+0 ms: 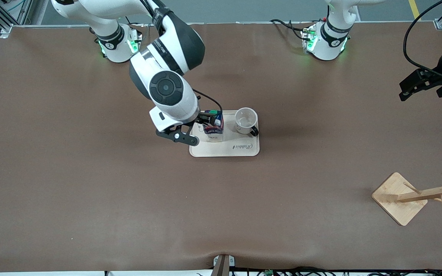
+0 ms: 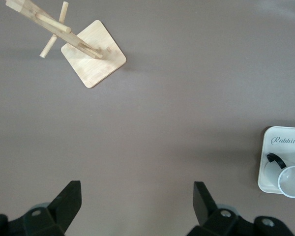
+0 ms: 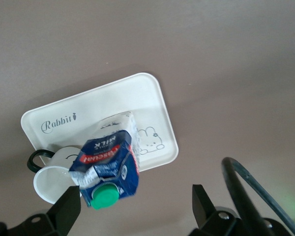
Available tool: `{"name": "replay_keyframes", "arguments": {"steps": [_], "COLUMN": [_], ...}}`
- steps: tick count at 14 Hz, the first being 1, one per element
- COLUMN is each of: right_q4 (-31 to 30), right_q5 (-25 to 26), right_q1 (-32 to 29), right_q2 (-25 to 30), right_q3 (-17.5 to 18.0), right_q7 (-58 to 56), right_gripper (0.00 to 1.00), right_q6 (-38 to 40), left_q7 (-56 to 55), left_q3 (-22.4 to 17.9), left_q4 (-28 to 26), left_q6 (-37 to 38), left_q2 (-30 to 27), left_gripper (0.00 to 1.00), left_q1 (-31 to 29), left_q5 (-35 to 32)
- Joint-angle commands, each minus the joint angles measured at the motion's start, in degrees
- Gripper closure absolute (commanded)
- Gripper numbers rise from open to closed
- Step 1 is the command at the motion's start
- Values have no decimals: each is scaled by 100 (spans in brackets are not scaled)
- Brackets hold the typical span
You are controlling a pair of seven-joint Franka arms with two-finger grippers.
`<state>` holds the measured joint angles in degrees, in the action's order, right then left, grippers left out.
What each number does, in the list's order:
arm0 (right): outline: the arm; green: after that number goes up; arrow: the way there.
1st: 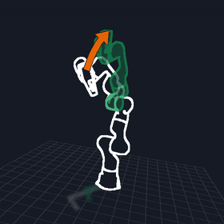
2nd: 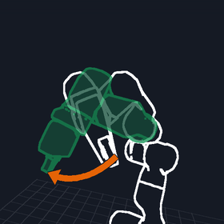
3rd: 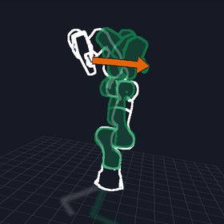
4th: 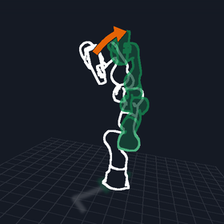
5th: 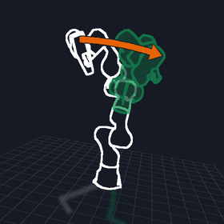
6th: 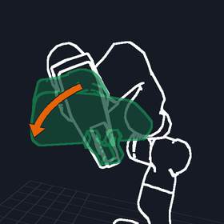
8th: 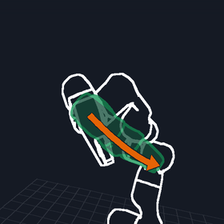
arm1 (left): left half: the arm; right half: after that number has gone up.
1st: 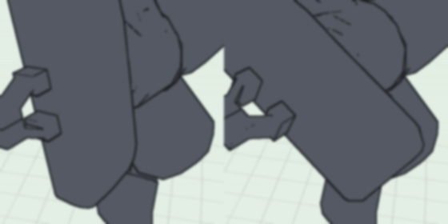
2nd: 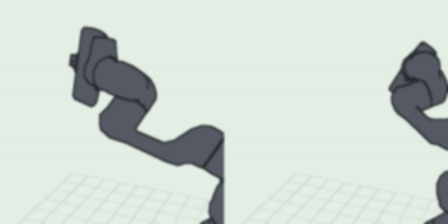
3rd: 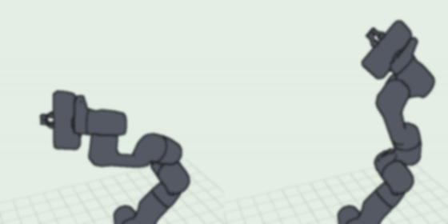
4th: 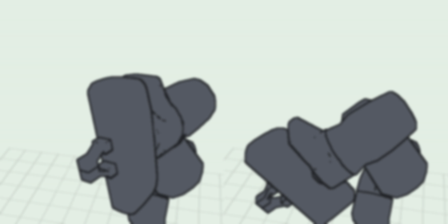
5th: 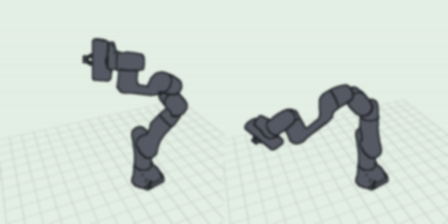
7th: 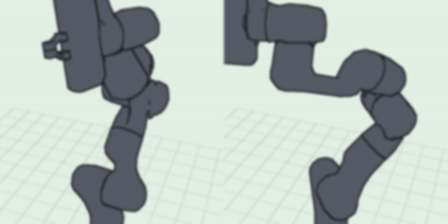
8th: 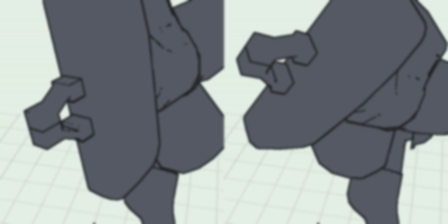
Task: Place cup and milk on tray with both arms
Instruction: 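Open the right gripper and release the milk carton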
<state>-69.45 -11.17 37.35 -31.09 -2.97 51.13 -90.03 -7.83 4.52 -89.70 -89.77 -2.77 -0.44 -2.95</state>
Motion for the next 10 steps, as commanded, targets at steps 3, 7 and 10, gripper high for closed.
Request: {"name": "replay_keyframes", "arguments": {"steps": [3,7,10], "right_q4": [220,580,828], "right_q5": [-78,-209,-210], "right_q1": [-166,-938,-1178], "right_q2": [227,323,673], "right_q3": [33,51,33], "right_q7": [-60,-7,-470], "right_gripper": [0,0,0], "right_q6": [424,765,1057], "left_q7": [107,19,19], "left_q3": [23,181,216], "left_q4": [23,-13,-13], "left_q6": [214,214,214], "left_q2": [-48,-57,-57], "left_gripper": [0,0,0], "left_q1": [0,0,1], "left_q5": [101,128,128]}}
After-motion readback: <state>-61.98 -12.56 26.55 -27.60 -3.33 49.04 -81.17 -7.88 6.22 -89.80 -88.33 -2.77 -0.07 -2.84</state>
